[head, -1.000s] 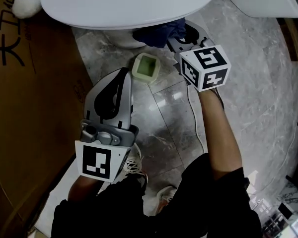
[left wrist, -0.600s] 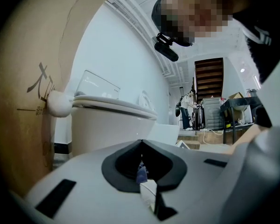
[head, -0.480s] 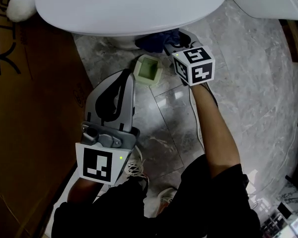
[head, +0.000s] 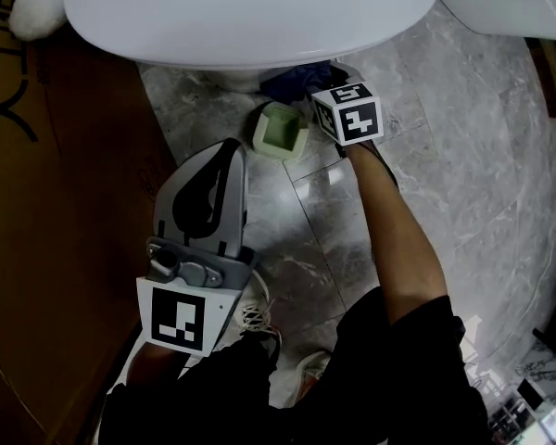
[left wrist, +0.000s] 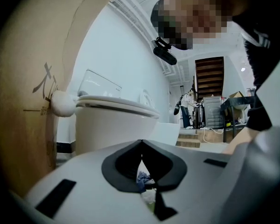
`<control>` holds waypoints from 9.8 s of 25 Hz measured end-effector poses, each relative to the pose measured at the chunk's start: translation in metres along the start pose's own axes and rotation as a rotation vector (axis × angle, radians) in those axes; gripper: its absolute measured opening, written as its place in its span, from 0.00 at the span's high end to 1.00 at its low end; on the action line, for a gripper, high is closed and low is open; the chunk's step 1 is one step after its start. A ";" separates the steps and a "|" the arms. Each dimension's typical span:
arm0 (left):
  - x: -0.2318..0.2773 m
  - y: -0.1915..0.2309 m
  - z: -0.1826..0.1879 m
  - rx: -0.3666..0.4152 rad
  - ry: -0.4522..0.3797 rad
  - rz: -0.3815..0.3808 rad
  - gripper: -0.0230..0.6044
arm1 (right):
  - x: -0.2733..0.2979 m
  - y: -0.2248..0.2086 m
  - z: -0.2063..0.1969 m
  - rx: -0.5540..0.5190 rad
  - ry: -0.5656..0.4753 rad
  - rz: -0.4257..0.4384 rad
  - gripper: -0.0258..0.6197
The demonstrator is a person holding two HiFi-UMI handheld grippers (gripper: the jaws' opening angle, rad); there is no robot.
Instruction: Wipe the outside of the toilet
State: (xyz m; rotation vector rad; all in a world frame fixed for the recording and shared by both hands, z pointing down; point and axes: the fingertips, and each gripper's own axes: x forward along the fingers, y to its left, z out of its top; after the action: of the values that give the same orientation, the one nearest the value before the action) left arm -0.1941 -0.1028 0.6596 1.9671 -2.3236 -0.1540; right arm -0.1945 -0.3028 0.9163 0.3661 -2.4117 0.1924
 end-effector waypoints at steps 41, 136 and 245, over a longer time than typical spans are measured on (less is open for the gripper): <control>-0.008 -0.046 0.028 0.011 -0.026 -0.060 0.95 | -0.200 -0.005 0.183 -0.186 -0.421 0.202 0.72; -0.043 -0.083 0.083 0.101 -0.055 -0.018 0.95 | -0.435 -0.037 0.094 0.085 -0.701 -0.336 0.72; -0.057 -0.086 0.781 0.040 0.062 0.031 0.95 | -1.008 0.009 0.585 0.068 -0.713 -0.767 0.72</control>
State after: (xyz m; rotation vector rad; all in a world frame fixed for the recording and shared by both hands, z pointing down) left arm -0.2073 -0.0478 -0.1262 1.9243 -2.3343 -0.0445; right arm 0.1803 -0.2182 -0.1843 1.5602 -2.7120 -0.2461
